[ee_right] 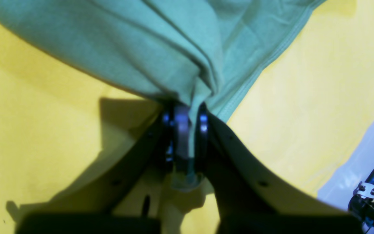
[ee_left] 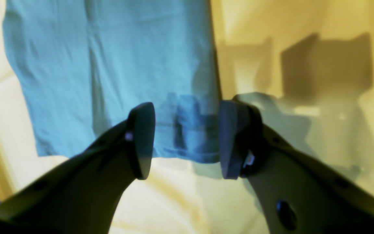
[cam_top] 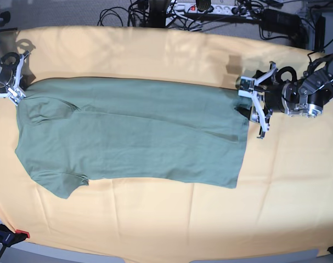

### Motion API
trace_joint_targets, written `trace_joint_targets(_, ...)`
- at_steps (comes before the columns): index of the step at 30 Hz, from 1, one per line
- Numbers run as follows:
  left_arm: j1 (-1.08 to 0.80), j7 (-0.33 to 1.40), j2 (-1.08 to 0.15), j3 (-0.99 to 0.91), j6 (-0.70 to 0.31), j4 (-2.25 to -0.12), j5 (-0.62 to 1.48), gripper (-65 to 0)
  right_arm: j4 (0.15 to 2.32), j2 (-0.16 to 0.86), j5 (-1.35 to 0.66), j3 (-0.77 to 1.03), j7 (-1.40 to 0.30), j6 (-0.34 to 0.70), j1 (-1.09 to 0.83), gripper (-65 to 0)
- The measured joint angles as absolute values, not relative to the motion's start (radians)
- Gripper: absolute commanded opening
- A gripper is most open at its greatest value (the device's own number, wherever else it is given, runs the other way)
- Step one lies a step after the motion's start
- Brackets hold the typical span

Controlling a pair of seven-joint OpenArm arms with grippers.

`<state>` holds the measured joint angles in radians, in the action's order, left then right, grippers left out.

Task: Fold the T-shirt properly
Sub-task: 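Regrip the shirt's shoulder edge with both grippers, then drag the shirt by its shoulders to smooth it flat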

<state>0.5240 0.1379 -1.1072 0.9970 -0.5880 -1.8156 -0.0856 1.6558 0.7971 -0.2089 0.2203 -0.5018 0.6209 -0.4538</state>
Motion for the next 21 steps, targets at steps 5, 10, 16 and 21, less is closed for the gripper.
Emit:
trace_joint_targets(5, 0.524, 0.128, -1.055, 0.997, -0.586, -1.728, -0.081, -33.6, 1.656, 0.797, -0.209, 0.22, -0.502, 0.621, -0.453, -65.0)
trace_joint_targets(10, 0.527, 0.1, -1.025, 0.995, -0.588, -1.688, -0.076, -33.6, 1.656, 0.797, -0.209, 0.22, -0.502, 0.621, -0.453, -65.0)
trace_joint_targets(16, 0.529, 0.095, -0.981, 0.994, -0.584, -1.658, -0.081, -65.0, 1.656, 0.797, -0.209, 0.22, -0.502, 0.621, -0.453, -65.0)
trace_joint_targets(21, 0.545, 0.105, -0.995, 0.999, -0.587, -1.673, -0.084, -65.0, 1.675, 0.798, -0.205, 0.22, -0.517, 0.631, -0.454, -65.0)
